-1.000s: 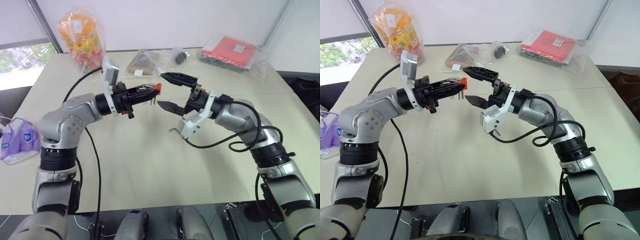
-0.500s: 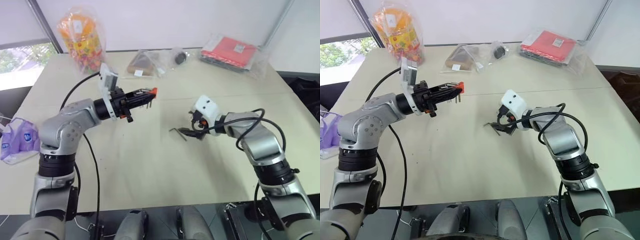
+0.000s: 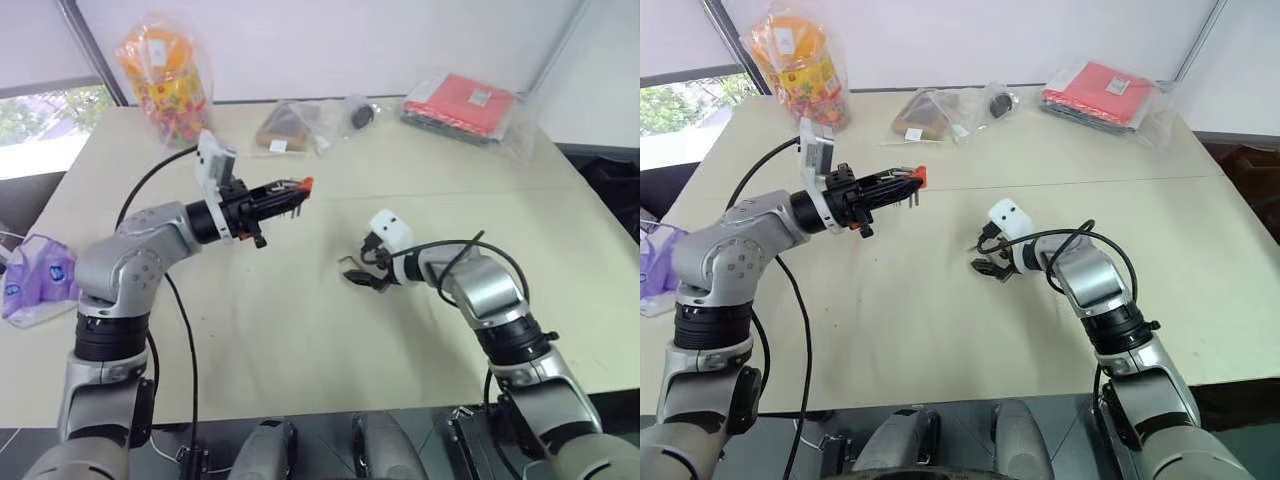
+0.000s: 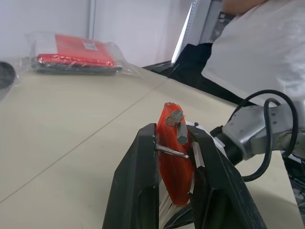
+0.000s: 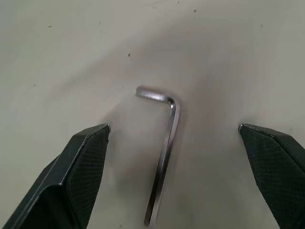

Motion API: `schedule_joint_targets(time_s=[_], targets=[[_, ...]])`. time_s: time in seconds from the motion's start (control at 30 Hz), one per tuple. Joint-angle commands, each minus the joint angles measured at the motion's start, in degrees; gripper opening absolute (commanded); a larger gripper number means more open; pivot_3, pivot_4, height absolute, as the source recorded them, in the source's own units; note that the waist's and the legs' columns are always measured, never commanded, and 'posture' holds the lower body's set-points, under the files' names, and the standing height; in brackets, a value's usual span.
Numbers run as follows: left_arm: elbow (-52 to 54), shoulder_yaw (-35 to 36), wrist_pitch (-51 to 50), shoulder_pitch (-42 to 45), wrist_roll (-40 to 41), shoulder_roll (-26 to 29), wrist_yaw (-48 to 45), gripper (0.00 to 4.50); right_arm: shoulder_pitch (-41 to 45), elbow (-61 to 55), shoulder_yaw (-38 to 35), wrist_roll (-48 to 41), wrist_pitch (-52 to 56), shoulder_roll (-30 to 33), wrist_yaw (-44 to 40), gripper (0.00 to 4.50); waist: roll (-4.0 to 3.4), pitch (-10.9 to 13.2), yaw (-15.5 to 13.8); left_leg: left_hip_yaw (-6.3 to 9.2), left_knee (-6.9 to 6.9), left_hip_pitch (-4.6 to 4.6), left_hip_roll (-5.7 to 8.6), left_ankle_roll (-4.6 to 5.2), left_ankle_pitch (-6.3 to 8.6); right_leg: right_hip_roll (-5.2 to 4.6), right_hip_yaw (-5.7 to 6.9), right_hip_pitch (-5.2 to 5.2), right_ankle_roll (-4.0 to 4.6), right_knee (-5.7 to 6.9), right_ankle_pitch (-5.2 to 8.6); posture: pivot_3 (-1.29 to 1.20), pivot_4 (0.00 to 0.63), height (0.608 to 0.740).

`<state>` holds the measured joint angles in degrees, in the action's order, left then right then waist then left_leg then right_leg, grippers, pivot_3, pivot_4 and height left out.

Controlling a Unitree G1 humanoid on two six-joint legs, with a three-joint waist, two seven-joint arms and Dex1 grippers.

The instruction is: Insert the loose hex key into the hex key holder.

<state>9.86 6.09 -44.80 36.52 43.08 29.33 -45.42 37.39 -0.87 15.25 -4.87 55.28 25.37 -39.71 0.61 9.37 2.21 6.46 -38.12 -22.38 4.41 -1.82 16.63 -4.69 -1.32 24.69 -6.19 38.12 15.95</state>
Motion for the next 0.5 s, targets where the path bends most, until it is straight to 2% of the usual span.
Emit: schedule_joint_targets(time_s=[0.03,0.1,0.3,0.5], targets=[[2.17,1.25,0.09,0.28,0.89,0.78,0.23,0.26,0.64,1.54,0.75,0.62,-2.12,-0.34,0.72,3.96,0.00,0.00,0.02,0.00,0.00,0.00,0.00,0.00,0.00,0.00,0.00,0.00,0.00,0.00,0.00,0.00,0.150,0.740],[2.24,1.22,0.16,0.23,0.84,0.84,0.29,0.26,0.62,2.09,1.08,0.69,-2.79,-0.37,0.79,3.14,0.00,0.00,0.03,-0.01,0.00,0.00,0.00,0.00,0.00,0.00,0.00,0.00,0.00,0.00,0.00,0.00,0.150,0.740],[2.58,1.31,0.29,-0.02,0.84,1.05,0.50,0.26,0.15,0.84,3.25,1.46,-4.71,0.84,-0.03,0.04,0.00,0.00,0.08,0.00,0.01,0.00,0.00,0.00,0.00,0.01,0.01,0.00,0.00,0.00,0.00,0.00,0.150,0.740],[2.96,1.16,0.52,-0.34,0.89,1.05,0.59,0.26,-0.41,-2.22,3.81,2.97,-8.96,2.52,-0.17,0.04,0.00,0.00,-0.08,0.00,0.01,0.00,0.00,0.00,0.00,0.00,0.01,0.00,0.00,-0.01,0.00,0.00,0.150,0.740]])
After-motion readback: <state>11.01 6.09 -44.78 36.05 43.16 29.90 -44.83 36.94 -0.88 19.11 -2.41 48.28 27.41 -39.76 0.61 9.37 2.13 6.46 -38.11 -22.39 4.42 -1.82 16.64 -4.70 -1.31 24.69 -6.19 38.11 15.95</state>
